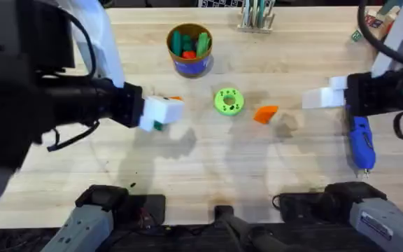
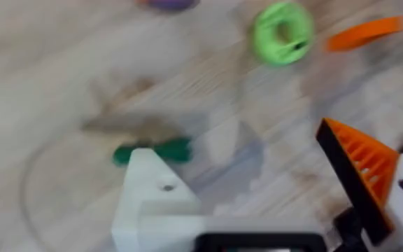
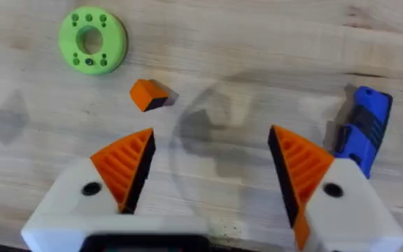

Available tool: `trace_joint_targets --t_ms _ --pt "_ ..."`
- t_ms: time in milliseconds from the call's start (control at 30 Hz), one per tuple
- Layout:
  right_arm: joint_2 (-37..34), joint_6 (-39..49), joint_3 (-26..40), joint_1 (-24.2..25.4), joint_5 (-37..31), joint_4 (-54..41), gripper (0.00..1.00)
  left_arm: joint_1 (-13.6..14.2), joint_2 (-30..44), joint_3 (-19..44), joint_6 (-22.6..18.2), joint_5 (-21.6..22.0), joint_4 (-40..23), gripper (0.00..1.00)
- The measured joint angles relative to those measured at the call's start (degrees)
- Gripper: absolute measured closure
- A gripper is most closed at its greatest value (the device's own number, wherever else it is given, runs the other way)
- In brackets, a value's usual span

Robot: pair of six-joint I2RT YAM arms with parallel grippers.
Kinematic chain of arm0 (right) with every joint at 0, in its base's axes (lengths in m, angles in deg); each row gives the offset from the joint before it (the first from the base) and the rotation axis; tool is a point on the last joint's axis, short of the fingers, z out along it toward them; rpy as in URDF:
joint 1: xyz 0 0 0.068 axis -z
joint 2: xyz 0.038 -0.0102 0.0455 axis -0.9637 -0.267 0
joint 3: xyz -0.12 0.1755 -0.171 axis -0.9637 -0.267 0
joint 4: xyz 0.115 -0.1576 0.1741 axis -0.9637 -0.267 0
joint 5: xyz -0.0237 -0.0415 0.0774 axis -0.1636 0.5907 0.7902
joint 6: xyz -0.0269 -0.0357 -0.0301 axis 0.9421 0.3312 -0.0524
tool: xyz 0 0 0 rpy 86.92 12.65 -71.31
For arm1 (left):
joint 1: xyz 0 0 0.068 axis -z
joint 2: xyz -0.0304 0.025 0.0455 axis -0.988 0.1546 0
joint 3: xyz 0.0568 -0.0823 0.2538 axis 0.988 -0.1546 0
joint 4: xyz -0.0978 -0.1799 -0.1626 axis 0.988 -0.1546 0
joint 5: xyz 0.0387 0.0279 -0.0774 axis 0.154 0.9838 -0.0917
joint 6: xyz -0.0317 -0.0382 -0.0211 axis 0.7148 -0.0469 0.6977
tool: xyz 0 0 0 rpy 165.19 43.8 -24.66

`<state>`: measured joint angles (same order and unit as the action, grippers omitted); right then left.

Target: Pick up the gripper from the table and insert it into the empty holder that is missing its gripper. Then pick up a screw, insert it into the mounting hole, and use the screwdriver to tighten it. Finally, clean up the table by picking up the vegetable and placing it into the bucket.

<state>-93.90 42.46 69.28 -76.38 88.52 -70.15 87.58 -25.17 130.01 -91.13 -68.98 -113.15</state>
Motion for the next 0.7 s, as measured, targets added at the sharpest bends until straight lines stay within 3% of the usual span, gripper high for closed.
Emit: trace_joint_targets --t_ms 167,267,367,600,700 --pt "0.0 0.0 0.0 0.0 0.1 -1.0 0.010 8.6 -7.8 0.3 0.4 -7.3 7.2 0.023" --pt "0.0 0.0 0.0 0.0 0.1 -1.0 0.009 12.2 -10.4 0.7 0.4 -9.4 10.2 0.020" --pt "0.0 0.0 0.0 0.0 0.1 -1.0 0.010 13.7 -11.4 1.0 0.4 -10.2 10.2 0.020" --pt "0.0 0.0 0.0 0.0 0.1 -1.0 0.010 13.7 -11.4 1.0 0.6 -8.3 10.5 0.020" --pt "0.0 0.0 0.0 0.0 0.1 -1.0 0.010 14.0 -11.8 -0.3 0.6 -6.8 16.7 0.020"
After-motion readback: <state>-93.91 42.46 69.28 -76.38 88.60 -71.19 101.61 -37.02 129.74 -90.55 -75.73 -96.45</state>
